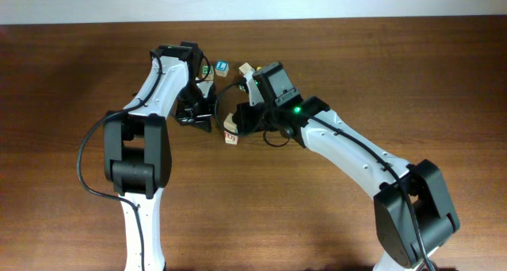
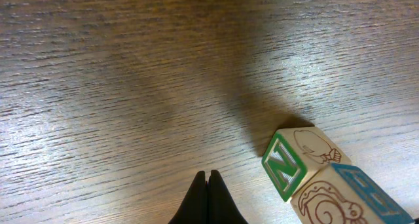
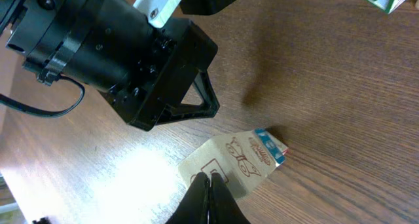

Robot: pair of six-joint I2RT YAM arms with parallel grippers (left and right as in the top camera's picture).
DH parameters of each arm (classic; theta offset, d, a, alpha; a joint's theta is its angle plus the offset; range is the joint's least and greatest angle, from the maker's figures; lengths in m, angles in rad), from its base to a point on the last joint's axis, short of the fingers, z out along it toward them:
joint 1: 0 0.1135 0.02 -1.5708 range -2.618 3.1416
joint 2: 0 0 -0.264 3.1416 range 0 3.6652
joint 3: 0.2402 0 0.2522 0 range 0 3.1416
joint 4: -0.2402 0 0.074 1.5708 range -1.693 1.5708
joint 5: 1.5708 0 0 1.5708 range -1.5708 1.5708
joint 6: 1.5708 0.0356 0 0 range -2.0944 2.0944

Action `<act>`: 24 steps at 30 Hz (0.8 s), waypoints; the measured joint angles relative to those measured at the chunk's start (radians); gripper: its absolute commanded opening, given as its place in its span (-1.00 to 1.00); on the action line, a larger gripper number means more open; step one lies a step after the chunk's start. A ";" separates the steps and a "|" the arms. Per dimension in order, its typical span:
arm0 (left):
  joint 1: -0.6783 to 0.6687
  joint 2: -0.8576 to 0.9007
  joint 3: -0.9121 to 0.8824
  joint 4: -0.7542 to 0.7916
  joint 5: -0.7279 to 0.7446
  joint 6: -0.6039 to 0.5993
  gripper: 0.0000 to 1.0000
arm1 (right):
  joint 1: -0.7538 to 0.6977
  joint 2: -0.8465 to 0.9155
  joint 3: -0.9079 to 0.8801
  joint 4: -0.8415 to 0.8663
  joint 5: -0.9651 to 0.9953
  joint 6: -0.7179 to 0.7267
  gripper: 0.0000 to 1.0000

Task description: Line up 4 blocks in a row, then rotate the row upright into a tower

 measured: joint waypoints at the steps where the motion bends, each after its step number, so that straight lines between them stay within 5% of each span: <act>1: 0.000 0.000 0.000 0.000 0.000 0.000 -1.00 | 0.000 0.002 0.000 0.003 0.003 0.000 -0.91; 14: 0.000 0.000 0.000 0.001 -0.003 0.000 -1.00 | 0.000 0.013 0.035 -0.032 0.007 -0.005 -0.88; 19: 0.000 0.000 0.000 0.002 -0.019 0.000 -1.00 | 0.000 0.013 0.085 -0.053 0.007 -0.011 -0.67; 24: 0.004 -0.001 0.066 -0.067 -0.071 0.001 -0.97 | -0.010 0.016 0.270 -0.293 0.011 -0.074 -0.35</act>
